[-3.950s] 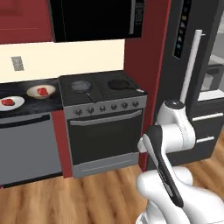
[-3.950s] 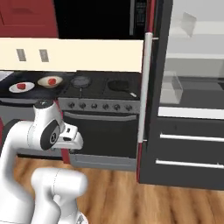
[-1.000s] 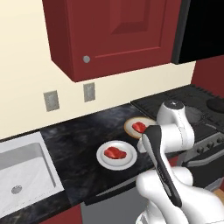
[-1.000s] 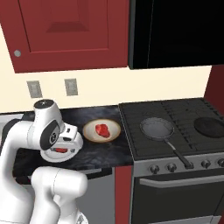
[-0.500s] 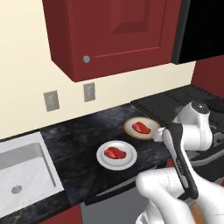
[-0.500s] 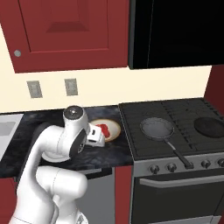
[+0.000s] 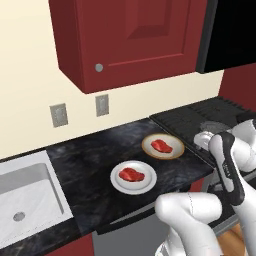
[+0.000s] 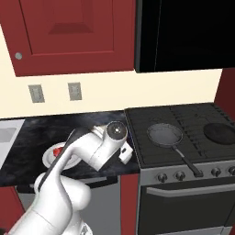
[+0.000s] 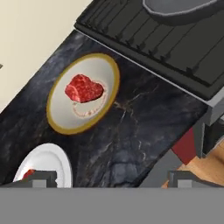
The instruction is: Place one of the steaks on the plate and the other in the bowl. Then place the bowl in the fridge.
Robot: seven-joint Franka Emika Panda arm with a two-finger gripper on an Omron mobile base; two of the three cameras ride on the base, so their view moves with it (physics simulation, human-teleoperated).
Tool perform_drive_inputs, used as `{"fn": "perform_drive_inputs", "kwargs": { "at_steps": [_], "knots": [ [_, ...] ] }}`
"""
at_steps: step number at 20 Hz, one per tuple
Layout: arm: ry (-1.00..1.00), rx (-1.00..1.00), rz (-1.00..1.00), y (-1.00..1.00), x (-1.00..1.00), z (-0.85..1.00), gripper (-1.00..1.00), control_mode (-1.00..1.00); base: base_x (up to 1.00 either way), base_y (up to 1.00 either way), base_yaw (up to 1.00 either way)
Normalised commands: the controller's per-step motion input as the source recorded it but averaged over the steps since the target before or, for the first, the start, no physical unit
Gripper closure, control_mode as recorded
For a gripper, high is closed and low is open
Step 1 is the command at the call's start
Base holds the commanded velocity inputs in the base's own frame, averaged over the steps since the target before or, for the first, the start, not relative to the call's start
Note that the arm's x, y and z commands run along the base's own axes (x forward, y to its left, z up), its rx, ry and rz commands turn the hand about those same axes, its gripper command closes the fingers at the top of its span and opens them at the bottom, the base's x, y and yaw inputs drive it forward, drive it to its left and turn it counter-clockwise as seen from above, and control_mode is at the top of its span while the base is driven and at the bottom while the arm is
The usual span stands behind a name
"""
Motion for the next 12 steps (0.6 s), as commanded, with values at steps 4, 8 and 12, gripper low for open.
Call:
{"fn": "perform_drive_inputs", "kwargs": {
  "at_steps": [4,8,12],
  "knots": [
    [0.13,0.28,-0.37,-0.1,0.06,0.09,-1.0,-1.0,0.0,0.0,0.0],
    [0.15,0.0,-0.19,0.01,0.05,0.0,-1.0,-1.0,0.0,0.0,0.0],
    [0.0,0.04,-0.03,0.0,0.43,0.0,-1.0,-1.0,0.0,0.0,0.0]
  ]
}}
